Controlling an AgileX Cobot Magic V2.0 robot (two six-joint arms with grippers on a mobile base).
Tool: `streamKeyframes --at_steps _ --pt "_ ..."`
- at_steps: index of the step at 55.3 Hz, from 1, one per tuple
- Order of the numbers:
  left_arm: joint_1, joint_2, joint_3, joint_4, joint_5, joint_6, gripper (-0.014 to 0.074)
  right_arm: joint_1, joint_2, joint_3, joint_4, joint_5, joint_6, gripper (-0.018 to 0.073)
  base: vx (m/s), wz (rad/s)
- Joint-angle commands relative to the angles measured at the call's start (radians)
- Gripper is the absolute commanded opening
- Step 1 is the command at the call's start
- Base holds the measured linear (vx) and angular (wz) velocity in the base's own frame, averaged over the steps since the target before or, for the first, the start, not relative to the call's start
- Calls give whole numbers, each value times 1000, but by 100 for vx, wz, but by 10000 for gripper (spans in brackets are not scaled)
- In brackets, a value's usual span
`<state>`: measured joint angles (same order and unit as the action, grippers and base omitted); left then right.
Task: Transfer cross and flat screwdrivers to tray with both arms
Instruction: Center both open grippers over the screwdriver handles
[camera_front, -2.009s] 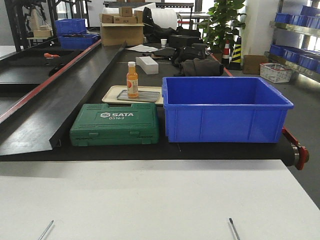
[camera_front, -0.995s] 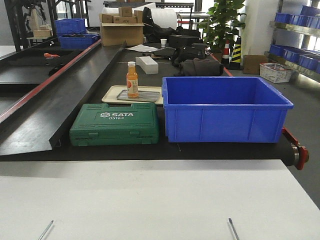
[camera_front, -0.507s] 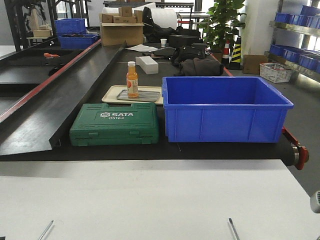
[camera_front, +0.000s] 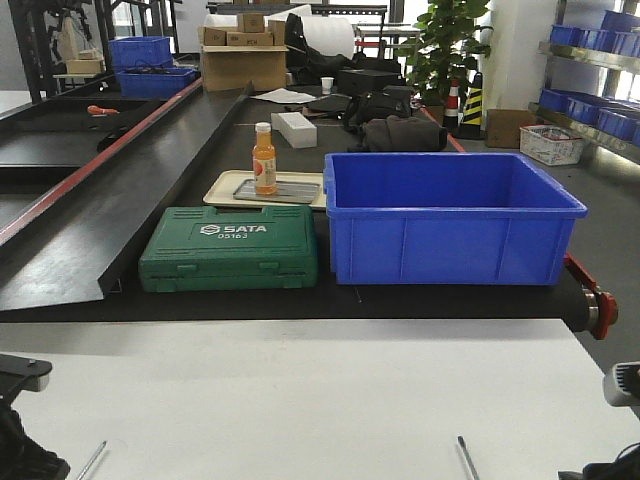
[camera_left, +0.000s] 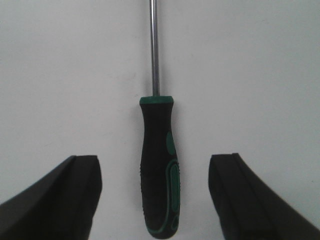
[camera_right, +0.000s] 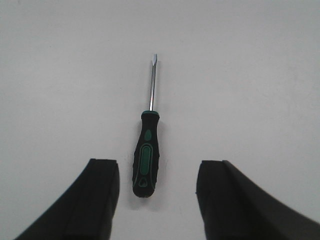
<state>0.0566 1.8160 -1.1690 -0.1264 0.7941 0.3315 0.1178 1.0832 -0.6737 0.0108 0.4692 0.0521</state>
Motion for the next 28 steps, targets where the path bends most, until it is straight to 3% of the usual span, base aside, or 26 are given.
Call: streamKeyframes --at_steps 1,8,16,28 --pt "2 24 -65 -12 3 5 577 -1 -11 -36 -29 -86 -4 441 0 0" --pt "2 81 -75 -9 -37 5 577 -1 -11 -36 -23 -89 9 441 0 0" --pt "2 120 -73 -10 -49 5 577 -1 -1 -36 -17 -2 81 441 0 0" --pt "2 152 -74 -11 -50 5 577 -1 139 -75 -31 64 80 441 0 0"
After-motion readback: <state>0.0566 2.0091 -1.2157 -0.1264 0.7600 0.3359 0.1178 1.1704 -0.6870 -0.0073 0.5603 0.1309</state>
